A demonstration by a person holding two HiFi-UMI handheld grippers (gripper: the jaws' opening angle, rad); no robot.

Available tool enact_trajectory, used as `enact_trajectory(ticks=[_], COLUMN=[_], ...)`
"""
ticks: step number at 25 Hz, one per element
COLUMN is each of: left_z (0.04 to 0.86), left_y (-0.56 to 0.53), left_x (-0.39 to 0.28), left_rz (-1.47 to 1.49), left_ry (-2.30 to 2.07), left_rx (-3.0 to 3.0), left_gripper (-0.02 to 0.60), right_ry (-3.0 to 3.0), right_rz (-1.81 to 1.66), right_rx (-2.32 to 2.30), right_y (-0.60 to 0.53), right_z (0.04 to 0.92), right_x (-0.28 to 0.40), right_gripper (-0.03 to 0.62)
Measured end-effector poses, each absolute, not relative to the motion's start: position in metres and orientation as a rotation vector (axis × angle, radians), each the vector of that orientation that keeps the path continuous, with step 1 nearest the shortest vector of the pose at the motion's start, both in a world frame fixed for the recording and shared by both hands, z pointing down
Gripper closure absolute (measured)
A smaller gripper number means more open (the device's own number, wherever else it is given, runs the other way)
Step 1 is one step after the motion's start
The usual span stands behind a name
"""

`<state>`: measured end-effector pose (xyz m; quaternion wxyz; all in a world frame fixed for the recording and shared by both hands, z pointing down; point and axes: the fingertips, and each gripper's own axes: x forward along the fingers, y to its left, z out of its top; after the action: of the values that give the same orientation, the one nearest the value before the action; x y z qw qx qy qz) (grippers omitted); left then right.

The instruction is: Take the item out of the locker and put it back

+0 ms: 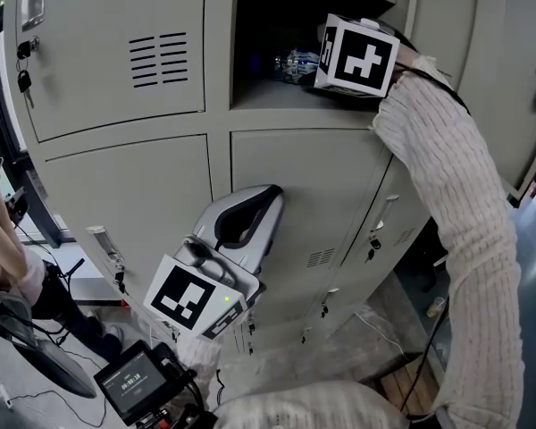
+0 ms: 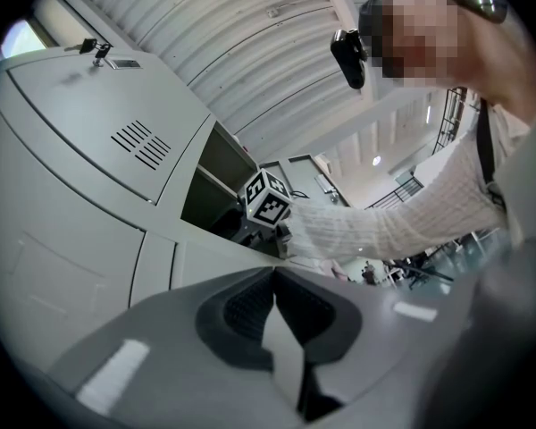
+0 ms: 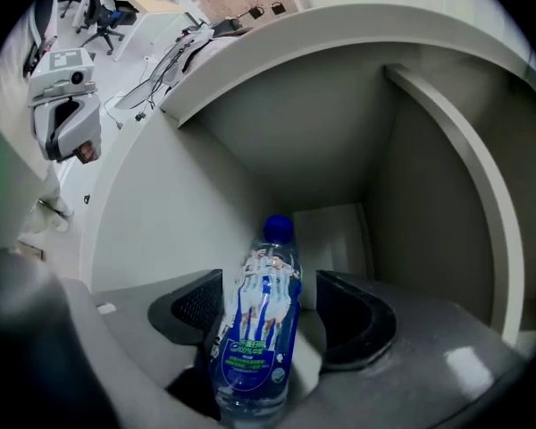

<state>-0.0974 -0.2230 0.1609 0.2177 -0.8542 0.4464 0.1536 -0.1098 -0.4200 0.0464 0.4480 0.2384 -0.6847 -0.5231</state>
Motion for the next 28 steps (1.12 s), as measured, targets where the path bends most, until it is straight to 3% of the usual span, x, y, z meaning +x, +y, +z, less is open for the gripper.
enact_trajectory(ticks=[4,10,15,20,28], left_z=[0.16,0.163,0.159,0.162,0.167], left_y=[-0.223,-0.231,-0.237,-0.242,-0.247], left_x=[-0.096,-0.088,-0.078,-0.067,-0.06], left_rz=[0.424,0.389,0.376,0.351,0.338], left_ry=[1.238,1.226,1.202,1.177,1.169], left_rx=[-2.368,-2.39,-2.397,-2.425,-2.442], left_gripper=[0.577,0.577,0.577,0.577,0.577], right_ry=[-1.687,-1.713,-1.782,-2.023,-2.177], right_rz=[-1.334,-1.434,-1.524,-1.586,-1.704], right_rx=[0.6,0.648,0.704,0.775,0.84], right_y=[-0.414,-0.393,-0.373,-0.337,-0.289], right_z=[0.045,0.043,0.035,0.027,0.036], right_x=[-0.106,-0.093,-0.084,-0.074,-0.055], right_gripper=[0.269,0.445,0.538,0.583,0.594])
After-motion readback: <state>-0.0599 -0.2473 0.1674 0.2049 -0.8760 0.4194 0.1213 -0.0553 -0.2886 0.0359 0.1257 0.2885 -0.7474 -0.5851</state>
